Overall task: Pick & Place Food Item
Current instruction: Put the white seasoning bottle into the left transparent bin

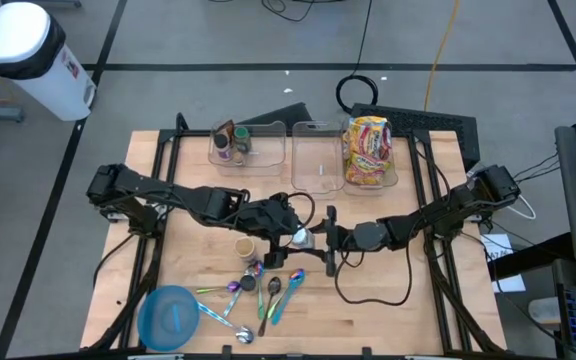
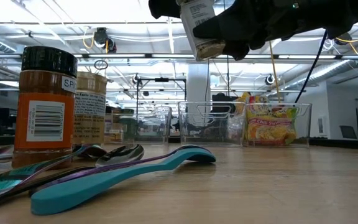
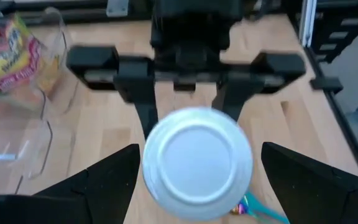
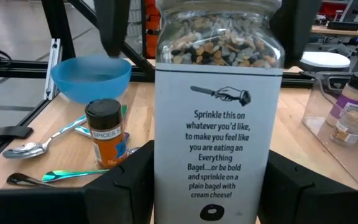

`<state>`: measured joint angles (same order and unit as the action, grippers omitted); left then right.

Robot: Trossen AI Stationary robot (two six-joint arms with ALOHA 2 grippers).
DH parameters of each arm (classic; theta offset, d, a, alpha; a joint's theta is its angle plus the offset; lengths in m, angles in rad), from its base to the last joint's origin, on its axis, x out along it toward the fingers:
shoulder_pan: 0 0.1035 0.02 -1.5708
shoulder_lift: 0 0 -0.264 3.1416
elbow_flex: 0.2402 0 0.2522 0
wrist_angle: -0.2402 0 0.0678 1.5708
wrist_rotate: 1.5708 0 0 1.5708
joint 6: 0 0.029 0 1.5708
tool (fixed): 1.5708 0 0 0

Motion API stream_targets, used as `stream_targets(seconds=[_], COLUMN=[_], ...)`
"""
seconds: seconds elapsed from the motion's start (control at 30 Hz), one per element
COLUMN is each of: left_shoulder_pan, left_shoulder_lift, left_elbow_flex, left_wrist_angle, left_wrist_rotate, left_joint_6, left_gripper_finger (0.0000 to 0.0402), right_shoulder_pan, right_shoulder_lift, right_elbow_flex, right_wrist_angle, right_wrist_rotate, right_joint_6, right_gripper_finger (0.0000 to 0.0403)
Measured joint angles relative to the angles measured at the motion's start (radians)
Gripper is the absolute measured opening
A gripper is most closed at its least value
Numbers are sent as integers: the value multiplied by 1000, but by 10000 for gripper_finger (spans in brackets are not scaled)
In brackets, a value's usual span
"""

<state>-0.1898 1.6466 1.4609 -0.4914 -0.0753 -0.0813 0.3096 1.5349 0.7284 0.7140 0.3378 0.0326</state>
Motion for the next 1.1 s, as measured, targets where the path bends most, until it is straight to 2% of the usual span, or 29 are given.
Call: stream_targets(seconds=[0.1, 0.17, 0.37, 0.57, 0.6, 0.7, 0.77, 0.83, 0.97, 1.1], left_shoulder_pan=[6, 6, 7, 5, 5, 9, 13, 32, 108, 277], left_shoulder_lift=[-1, -1, -1, -35, -52, -128, -178, -230, -292, -294], left_elbow_flex=[0, 0, 0, 0, 0, 0, 0, 0, 1, 1], left_wrist_angle=[3, 2, 27, -24, -45, -122, -151, -174, -253, -331], left_wrist_rotate=[-2, -4, 18, -35, -41, -88, -164, -237, -348, -360], left_joint_6=[-3, -4, -6, 9, 10, 9, 0, -15, -66, -124], left_gripper_finger=[334, 317, 207, 208, 208, 208, 208, 208, 208, 208], right_shoulder_pan=[0, 0, 0, -2, -2, 0, 0, 2, -1, 1], right_shoulder_lift=[0, 0, 0, 0, -4, -29, -49, -67, -94, -91], right_elbow_flex=[0, 0, 0, 1, 2, 0, -1, -3, -1, -1], right_wrist_angle=[0, 0, 0, 10, 15, -17, -62, -92, -117, -123], right_wrist_rotate=[0, 0, -1, -1, 0, 13, 3, -5, 0, -5], right_joint_6=[0, 0, 2, -40, -37, -26, -22, -16, -11, -12], right_gripper_finger=[189, 189, 189, 190, 202, 291, 351, 382, 362, 336])
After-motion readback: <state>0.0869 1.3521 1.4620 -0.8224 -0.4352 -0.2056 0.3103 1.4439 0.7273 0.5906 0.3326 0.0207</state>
